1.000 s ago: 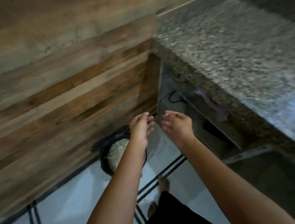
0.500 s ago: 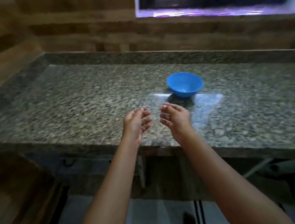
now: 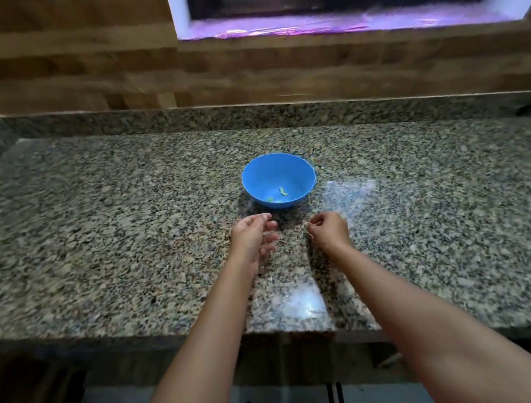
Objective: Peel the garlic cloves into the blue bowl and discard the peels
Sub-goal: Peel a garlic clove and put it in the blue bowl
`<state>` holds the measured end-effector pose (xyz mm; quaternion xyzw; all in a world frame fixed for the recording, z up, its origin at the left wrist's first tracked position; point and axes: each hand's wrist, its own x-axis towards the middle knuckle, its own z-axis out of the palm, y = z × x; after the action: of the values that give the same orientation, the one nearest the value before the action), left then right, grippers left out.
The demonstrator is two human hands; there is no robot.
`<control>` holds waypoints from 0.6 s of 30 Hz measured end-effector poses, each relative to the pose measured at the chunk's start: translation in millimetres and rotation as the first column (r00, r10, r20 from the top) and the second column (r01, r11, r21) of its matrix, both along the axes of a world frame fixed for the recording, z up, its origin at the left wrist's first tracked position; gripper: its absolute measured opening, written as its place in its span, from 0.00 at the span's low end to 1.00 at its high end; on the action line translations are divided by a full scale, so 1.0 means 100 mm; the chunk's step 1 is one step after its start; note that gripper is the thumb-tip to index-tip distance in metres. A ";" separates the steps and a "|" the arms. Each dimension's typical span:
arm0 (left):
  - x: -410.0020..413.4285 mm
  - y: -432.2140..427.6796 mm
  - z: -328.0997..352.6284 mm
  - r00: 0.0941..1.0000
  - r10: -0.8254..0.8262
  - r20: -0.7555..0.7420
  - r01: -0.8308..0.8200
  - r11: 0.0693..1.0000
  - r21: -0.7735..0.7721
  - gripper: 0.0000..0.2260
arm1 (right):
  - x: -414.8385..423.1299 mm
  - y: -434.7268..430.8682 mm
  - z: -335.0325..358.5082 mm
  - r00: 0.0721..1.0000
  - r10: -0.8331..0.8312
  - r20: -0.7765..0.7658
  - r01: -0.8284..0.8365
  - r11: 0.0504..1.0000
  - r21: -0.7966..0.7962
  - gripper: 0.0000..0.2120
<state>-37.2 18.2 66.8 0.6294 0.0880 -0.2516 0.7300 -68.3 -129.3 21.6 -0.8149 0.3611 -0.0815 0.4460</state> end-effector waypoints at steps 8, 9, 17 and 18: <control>0.29 -0.07 -0.08 0.997 -0.053 0.048 0.050 0.996 0.079 0.04 | 0.10 0.01 -0.10 0.998 0.056 -0.034 -0.061 0.986 -0.156 0.04; 0.32 -0.05 -0.09 0.996 -0.055 0.070 0.049 0.995 0.083 0.05 | 0.07 0.04 -0.08 0.998 0.057 0.006 -0.055 0.989 -0.135 0.03; 0.55 0.09 -0.14 0.981 -0.050 0.189 0.032 0.995 0.093 0.04 | 0.47 0.19 0.40 0.968 0.081 0.236 -0.044 0.987 -0.158 0.07; 0.58 0.13 -0.15 0.978 -0.042 0.204 0.026 0.996 0.080 0.04 | 0.53 0.18 0.45 0.972 0.092 0.216 -0.054 0.983 -0.175 0.09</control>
<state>20.6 31.1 52.3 0.6810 0.0110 -0.1942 0.7060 -14.9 -111.4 66.2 -0.8479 0.2704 -0.1864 0.4161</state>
